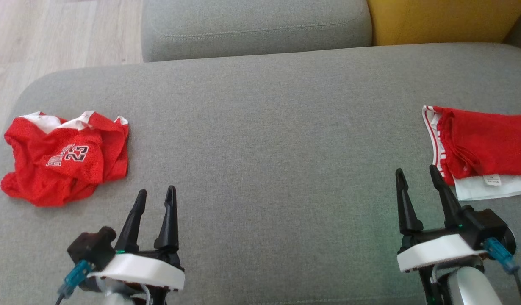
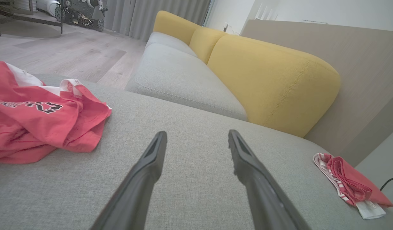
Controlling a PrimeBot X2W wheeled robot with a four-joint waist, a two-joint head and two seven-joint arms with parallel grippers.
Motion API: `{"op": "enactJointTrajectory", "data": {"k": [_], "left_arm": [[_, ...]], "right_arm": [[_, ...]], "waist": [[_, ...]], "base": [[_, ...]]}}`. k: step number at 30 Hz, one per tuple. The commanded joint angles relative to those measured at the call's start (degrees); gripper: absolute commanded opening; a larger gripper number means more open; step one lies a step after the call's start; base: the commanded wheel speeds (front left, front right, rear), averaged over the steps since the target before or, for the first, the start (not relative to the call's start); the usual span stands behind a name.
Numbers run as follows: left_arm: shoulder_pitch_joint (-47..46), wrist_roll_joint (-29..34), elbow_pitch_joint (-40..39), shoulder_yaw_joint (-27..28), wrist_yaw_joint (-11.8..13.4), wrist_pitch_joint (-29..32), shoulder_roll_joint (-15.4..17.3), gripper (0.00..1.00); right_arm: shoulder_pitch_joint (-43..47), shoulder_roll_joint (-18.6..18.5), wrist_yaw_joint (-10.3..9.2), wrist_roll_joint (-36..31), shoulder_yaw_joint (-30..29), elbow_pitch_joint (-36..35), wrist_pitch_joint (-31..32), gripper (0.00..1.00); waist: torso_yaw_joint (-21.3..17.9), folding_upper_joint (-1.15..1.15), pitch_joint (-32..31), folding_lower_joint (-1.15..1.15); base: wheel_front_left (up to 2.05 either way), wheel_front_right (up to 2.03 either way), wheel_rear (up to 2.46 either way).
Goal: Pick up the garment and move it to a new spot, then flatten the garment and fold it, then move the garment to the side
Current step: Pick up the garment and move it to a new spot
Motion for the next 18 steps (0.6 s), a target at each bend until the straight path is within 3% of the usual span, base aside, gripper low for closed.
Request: {"op": "enactJointTrajectory", "data": {"k": [1,18], "left_arm": [[-2.0,0.7,-1.9,1.6,0.3,-0.3,0.2,1.0],[-2.7,0.6,-1.8,1.7,0.1,-0.3,0.2,1.0]], "right_arm": [[-0.8,-0.1,-0.05,0.5,1.5,-1.8,-1.0,1.0],[-1.2,-0.1,-0.05,1.2,2.1,-1.6,-1.2,1.0]], "waist": [[0.0,0.0,0.0,0.0],[1.7,0.0,0.1,0.0]], "base": [[0.0,0.0,0.0],[0.0,0.0,0.0]]}}
